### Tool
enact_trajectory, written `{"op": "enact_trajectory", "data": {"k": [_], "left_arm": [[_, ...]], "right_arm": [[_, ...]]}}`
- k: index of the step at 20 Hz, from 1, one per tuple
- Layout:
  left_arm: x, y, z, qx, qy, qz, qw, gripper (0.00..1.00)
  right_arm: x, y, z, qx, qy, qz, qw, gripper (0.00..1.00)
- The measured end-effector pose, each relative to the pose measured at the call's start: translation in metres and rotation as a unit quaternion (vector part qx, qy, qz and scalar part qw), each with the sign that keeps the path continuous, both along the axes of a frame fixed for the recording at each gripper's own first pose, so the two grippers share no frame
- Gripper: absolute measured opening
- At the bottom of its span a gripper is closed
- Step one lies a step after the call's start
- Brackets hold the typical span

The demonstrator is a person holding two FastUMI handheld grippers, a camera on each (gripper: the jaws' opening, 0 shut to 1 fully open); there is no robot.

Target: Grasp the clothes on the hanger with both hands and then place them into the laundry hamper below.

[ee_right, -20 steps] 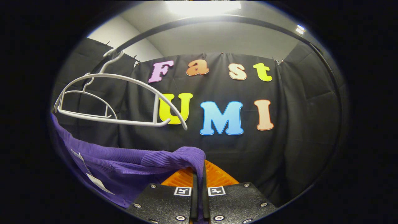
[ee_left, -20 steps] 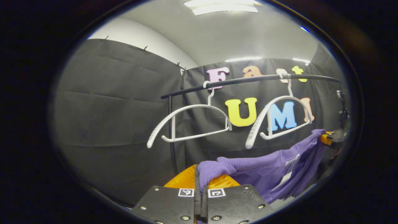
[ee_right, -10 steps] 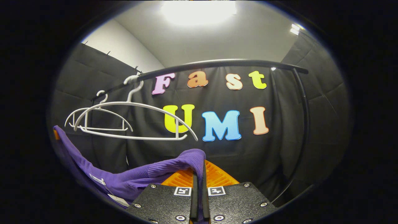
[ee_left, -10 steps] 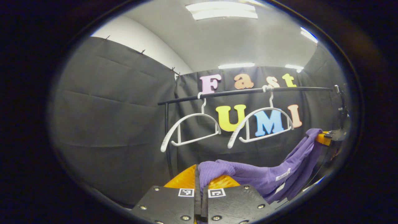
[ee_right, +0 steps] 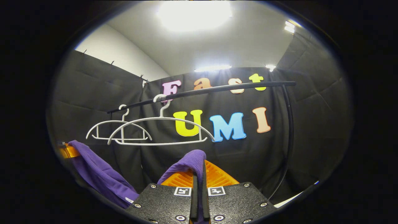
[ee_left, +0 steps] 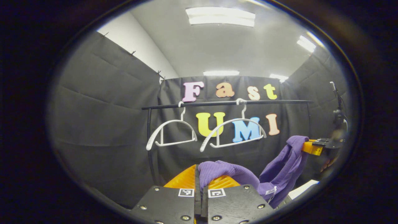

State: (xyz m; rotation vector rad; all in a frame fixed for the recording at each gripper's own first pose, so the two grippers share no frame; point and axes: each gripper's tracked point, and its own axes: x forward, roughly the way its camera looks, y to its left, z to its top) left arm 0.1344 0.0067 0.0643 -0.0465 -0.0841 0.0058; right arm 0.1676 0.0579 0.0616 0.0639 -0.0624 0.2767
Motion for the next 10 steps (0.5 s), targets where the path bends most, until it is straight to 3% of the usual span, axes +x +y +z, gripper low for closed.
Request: {"op": "enact_trajectory", "data": {"k": [10], "left_arm": [[-0.009, -0.07, -0.059, -0.01, 0.035, -0.101, 0.994, 0.01]], "right_arm": [[-0.07, 0.037, -0.075, -0.022, 0.08, 0.027, 0.996, 0.05]]}}
